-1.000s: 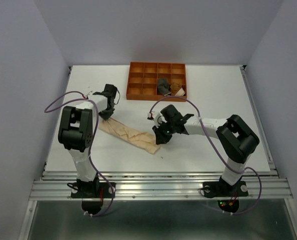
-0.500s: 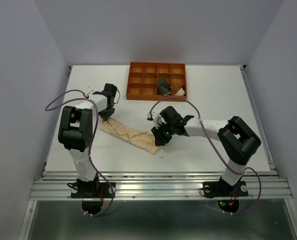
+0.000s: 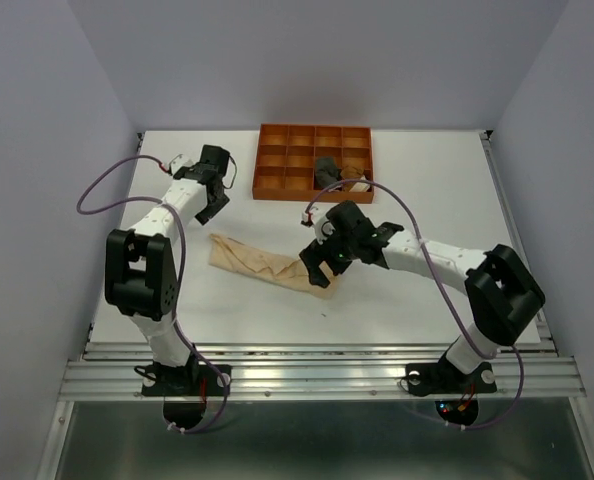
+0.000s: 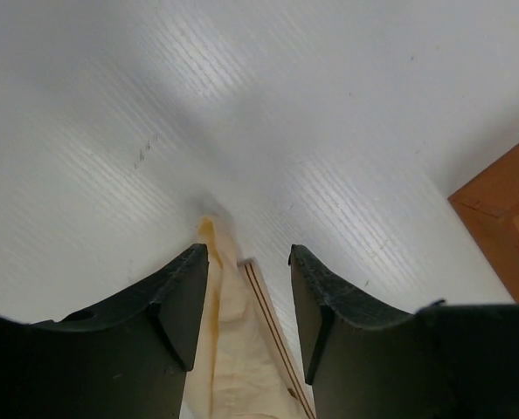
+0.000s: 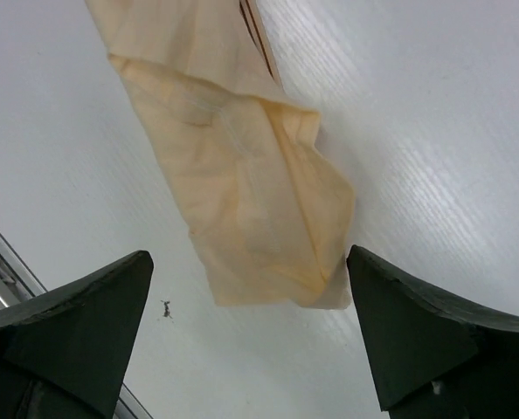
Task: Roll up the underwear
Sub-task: Fold the underwear
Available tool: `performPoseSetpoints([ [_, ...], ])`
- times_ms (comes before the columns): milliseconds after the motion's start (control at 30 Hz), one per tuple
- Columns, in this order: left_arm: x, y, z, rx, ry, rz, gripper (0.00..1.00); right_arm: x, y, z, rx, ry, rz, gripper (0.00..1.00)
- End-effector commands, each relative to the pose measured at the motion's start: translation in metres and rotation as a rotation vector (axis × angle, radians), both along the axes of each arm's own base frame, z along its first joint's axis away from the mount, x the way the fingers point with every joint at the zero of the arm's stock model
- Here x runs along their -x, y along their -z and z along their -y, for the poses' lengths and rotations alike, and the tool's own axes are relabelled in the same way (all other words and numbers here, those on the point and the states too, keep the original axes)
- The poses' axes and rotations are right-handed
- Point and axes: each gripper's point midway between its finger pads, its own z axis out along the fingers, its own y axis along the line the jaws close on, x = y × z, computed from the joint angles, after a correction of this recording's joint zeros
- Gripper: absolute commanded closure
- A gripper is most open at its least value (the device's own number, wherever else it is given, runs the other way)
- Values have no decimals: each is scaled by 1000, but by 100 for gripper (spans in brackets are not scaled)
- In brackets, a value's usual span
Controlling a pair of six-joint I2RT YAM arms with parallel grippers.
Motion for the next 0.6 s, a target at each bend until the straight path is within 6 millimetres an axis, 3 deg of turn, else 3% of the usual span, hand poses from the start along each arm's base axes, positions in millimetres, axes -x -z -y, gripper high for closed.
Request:
performPoseSetpoints([
  [0,3,-41,-3,-24,33,49,46,-18,-59,-12,-101,36,121,0],
  [133,10,-56,8,2,71,94,46,-27,-85,-12,-136,80,178,0],
  [200,20,-48,33,61,163,104,46,-30,-100,-17,-179,83,203,0],
  [233,17,-56,41,69,182,140,46,-28,-106,-22,-214,82,192,0],
  [267,24,-49,64,120,249,149,46,-21,-112,-33,-273,47,160,0],
  [300,28,-45,74,141,277,148,46,-16,-115,-38,-305,26,139,0],
  [400,46,-14,99,197,338,85,47,-8,-106,-48,-359,6,81,0],
  [500,63,19,113,231,378,12,48,-20,-81,-38,-289,105,81,0],
  [567,74,38,111,234,372,-34,48,-24,-68,-30,-249,151,81,0],
])
